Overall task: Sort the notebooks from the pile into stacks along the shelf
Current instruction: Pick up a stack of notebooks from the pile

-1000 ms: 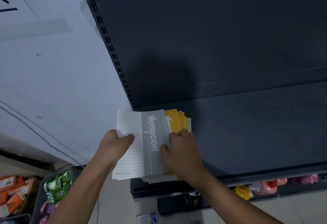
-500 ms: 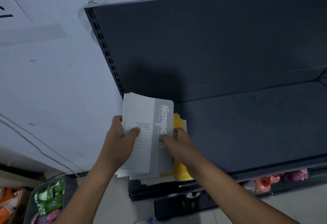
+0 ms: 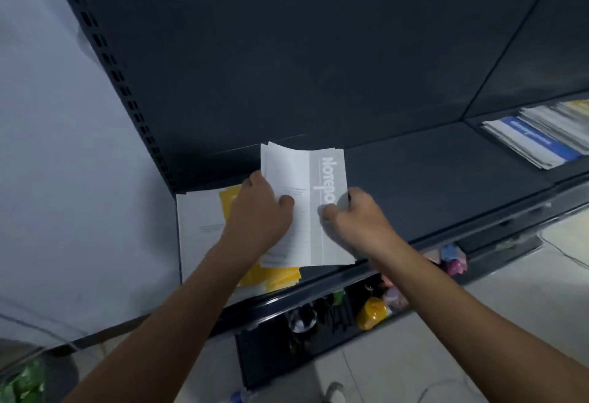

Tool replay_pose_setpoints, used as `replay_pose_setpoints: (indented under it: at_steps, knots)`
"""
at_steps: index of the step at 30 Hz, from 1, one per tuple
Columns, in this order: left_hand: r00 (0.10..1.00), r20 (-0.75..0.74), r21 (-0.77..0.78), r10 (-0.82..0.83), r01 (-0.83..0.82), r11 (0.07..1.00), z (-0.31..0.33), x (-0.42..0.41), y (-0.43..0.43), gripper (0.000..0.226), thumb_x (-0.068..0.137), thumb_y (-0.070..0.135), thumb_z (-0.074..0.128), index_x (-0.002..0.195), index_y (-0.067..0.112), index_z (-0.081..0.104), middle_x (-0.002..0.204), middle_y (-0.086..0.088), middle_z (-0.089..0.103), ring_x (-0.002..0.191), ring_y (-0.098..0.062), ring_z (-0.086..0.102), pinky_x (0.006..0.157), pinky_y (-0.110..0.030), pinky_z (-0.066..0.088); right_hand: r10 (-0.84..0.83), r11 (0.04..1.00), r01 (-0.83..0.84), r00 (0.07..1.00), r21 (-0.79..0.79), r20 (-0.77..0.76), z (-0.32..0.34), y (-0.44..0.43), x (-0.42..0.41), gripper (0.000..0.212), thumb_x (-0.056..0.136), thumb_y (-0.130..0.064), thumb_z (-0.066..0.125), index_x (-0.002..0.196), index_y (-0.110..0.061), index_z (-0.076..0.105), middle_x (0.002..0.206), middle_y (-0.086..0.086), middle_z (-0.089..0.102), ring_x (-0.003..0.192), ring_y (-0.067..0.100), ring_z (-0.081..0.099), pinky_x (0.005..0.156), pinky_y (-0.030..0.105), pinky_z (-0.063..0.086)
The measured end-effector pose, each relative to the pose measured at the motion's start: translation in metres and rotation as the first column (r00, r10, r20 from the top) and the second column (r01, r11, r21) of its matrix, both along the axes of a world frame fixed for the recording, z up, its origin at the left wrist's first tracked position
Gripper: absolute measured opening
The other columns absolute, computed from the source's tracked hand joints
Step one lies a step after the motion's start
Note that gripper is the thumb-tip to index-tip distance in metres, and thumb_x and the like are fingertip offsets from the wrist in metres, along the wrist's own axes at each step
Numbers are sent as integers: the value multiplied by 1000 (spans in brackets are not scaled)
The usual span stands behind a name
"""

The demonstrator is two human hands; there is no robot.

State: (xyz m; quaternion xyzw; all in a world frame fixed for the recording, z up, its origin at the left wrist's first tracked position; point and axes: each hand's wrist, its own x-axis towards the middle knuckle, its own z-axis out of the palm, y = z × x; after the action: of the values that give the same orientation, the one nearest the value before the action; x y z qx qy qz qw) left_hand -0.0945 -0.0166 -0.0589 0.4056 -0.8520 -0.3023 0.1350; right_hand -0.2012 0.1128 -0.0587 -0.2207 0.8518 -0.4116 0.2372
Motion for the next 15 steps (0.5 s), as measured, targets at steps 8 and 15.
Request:
replay_pose_setpoints:
  at_steps: [8,15]
  knots:
    - [982,0,-44,-189,188,981,11,-73,53,65,92,35,60,145,9,32,137,-10,52,120,-29,53,86,-34,41,-171,985,171,985,-16,11,9,77,-62,32,88,-34,69,113,-22,54,107,-8,62,98,16,62,79,35,52]
    - [963,30,-43,-268,269,962,13,-167,134,59,89,41,62,137,16,37,129,-3,57,108,-24,59,78,-34,44,-249,968,249,968,-37,15,1,167,-147,33,83,-30,72,110,-20,55,106,-5,66,98,18,64,85,39,55]
